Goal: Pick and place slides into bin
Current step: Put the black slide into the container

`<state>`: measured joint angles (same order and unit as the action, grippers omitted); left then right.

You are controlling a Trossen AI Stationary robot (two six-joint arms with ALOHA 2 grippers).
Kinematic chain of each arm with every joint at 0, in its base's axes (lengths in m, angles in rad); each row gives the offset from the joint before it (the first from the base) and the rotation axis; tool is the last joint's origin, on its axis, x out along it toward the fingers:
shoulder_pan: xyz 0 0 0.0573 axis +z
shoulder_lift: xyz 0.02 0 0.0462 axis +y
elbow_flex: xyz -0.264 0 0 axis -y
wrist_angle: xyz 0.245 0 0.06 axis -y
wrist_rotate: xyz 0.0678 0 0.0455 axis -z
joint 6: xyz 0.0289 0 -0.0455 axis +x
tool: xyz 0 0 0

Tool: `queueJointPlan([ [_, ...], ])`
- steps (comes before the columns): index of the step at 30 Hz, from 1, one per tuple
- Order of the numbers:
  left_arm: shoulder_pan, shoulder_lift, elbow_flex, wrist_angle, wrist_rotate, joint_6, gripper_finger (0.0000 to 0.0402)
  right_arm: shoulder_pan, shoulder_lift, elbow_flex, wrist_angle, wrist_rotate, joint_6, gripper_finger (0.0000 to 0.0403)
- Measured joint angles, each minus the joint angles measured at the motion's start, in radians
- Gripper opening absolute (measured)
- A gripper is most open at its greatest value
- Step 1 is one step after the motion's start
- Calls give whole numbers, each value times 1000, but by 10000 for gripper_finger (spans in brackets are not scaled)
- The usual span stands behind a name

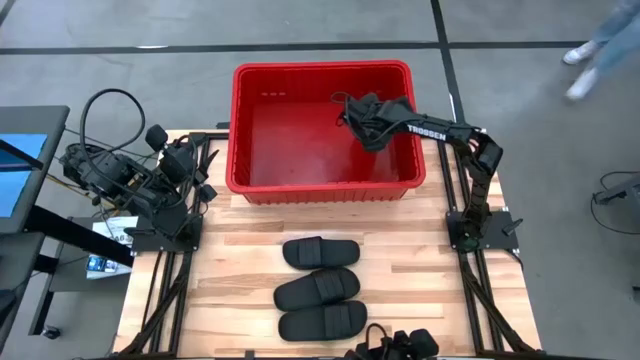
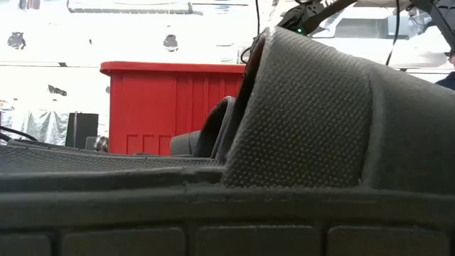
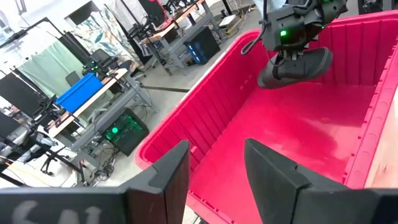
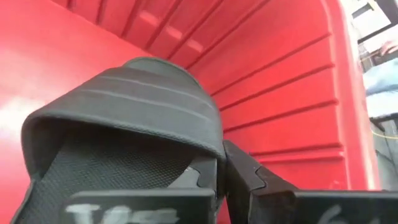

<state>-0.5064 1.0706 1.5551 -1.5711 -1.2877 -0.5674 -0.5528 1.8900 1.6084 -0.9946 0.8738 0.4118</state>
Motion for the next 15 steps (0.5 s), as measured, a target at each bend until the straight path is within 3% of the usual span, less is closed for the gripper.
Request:
queueJointPlan([
  [15, 0, 0, 0, 0, 0, 0, 144, -19, -2, -13, 42, -12, -2, 0],
])
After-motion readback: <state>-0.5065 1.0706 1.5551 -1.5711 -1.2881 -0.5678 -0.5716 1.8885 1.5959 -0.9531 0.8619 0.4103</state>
